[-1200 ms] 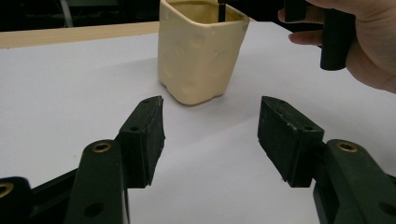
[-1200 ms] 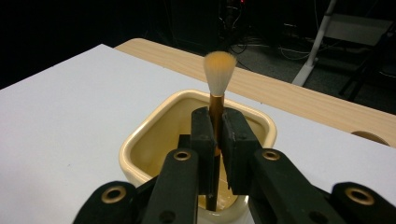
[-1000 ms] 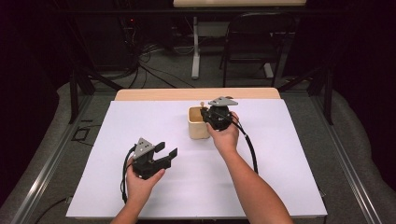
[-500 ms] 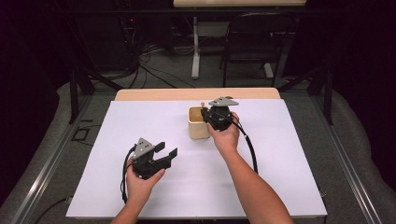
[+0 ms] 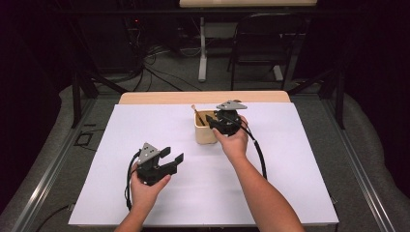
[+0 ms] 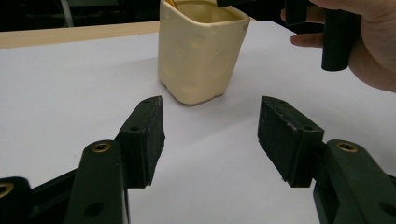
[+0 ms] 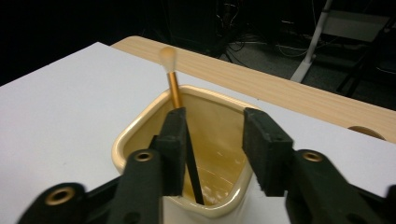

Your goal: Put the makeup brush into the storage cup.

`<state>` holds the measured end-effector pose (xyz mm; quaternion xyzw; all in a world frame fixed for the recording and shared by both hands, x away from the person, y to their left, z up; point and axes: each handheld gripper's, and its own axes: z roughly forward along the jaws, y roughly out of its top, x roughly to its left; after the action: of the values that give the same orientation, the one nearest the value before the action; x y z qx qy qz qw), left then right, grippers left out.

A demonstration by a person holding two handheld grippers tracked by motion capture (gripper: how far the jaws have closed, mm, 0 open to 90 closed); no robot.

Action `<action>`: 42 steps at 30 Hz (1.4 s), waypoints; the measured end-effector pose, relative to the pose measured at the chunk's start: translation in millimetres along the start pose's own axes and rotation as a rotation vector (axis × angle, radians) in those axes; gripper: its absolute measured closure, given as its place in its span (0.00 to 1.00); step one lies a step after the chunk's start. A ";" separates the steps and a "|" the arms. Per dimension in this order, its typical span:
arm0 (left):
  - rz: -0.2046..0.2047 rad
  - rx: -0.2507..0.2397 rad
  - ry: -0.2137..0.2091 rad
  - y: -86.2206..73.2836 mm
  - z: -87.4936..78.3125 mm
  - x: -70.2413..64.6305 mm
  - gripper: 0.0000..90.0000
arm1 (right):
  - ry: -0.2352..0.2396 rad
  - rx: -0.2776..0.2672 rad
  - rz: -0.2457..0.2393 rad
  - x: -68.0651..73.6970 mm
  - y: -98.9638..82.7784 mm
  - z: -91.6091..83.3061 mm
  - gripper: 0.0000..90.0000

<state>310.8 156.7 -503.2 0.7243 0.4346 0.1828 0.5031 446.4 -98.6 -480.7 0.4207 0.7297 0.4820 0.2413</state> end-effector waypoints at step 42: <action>-0.009 -0.013 0.014 1.7 -3.9 5.6 0.46 | 0.023 -0.024 -0.029 9.3 1.9 -25.9 0.48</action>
<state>311.9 163.4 -501.0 0.7177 0.4400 0.1885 0.5057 422.6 -103.3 -467.6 0.4014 0.7326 0.4922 0.2449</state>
